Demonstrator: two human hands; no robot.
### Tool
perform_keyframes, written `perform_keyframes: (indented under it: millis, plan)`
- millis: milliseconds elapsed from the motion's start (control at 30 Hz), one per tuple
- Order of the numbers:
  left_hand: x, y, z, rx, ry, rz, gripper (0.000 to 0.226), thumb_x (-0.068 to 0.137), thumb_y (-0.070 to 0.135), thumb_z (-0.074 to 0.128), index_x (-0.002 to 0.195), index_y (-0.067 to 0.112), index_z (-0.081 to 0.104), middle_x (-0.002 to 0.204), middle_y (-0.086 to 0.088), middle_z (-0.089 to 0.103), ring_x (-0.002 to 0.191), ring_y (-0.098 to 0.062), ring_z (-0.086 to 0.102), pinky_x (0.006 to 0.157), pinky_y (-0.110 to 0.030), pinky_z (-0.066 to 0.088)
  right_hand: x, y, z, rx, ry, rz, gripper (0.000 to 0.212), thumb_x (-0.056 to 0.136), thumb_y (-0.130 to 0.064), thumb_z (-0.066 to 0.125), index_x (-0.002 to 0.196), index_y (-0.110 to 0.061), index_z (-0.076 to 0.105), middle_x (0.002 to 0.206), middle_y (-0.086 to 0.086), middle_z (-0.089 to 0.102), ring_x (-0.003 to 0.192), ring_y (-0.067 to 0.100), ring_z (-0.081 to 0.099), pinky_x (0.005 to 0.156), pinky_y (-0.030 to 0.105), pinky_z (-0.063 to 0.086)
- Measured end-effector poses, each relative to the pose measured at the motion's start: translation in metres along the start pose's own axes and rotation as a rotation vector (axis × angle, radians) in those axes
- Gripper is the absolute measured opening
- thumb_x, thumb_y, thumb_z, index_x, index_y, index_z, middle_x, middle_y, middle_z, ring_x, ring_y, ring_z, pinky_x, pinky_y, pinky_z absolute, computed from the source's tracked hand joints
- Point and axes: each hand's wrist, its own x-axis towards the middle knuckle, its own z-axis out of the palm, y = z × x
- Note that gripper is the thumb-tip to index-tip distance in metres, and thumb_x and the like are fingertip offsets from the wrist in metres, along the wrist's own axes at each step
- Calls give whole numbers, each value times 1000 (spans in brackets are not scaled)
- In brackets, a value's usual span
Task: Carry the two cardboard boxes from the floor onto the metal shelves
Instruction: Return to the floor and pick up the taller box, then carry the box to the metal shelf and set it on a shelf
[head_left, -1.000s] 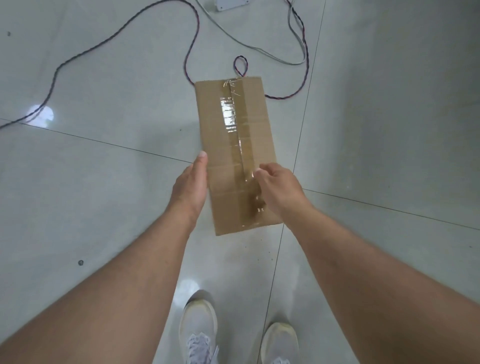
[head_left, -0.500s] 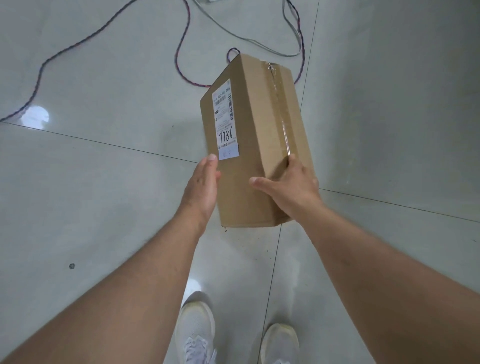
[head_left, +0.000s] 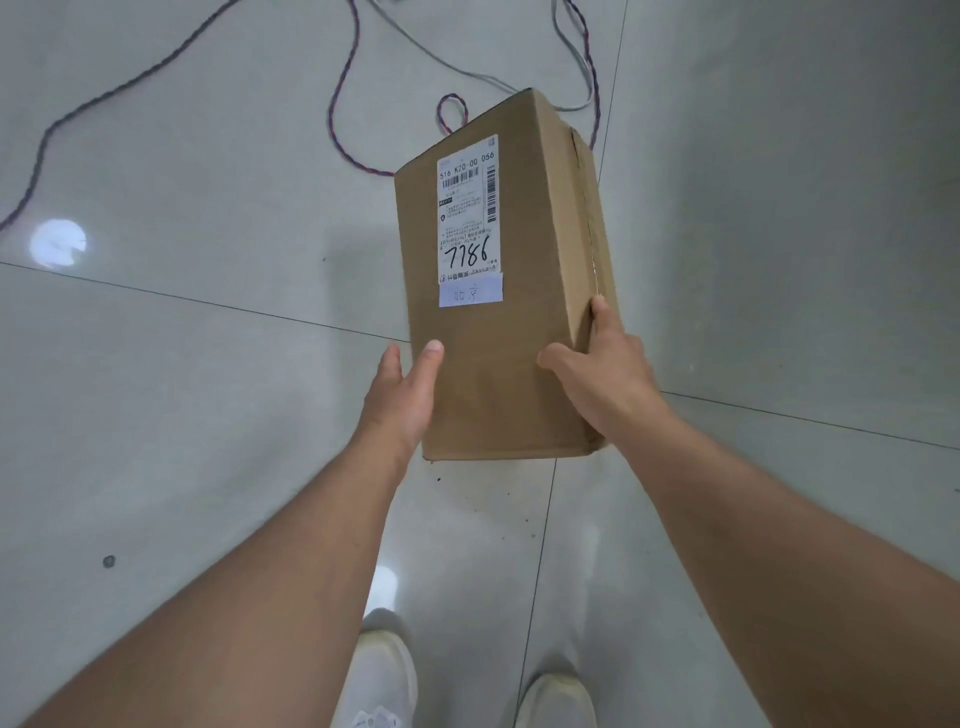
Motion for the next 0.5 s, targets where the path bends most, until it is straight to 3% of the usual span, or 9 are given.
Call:
perform_keyframes:
  millis: [133,233,267,367,433,500]
  plan:
    - [15,3,8,-10,-12,12,59,91,48,44,142,21,33,133,10,46,119,-18,46,91,-27,31,10,3,-2,81,47,14,75,80,-51,57,144,-19,34,137,9,46,125,31,48,104,45,42]
    - [21,1,6,31,17,3,71,86,55,46,147,25,25,151,4,37,135,-23,40,109,-38,33,14,5,-4,121,52,65,61,84,-44,57,131,-7,44,128,9,54,114,30,55,92,38,46]
    - [20,0,4,44,21,1,70,85,57,47,145,28,29,151,3,38,134,-24,43,109,-41,36,13,8,-4,139,39,70,58,85,-43,57,130,-8,45,125,7,56,111,29,56,90,37,46]
    - [14,0,-1,27,16,-7,38,85,53,51,116,31,54,125,3,61,104,-19,60,84,-33,49,8,14,-3,200,-14,58,54,84,-42,58,131,-18,46,115,-2,59,107,24,59,92,36,47]
    - [12,3,-4,-21,34,2,31,84,46,56,108,26,54,114,1,65,87,-15,61,68,-28,46,6,18,-3,285,-43,69,50,81,-34,62,128,-22,50,113,-5,64,104,21,62,94,37,49]
    - [9,5,-4,-49,30,18,31,84,41,59,108,23,54,112,0,65,79,-12,60,63,-27,44,3,22,-5,374,-63,83,50,77,-27,65,126,-23,53,111,-4,68,100,21,65,94,39,51]
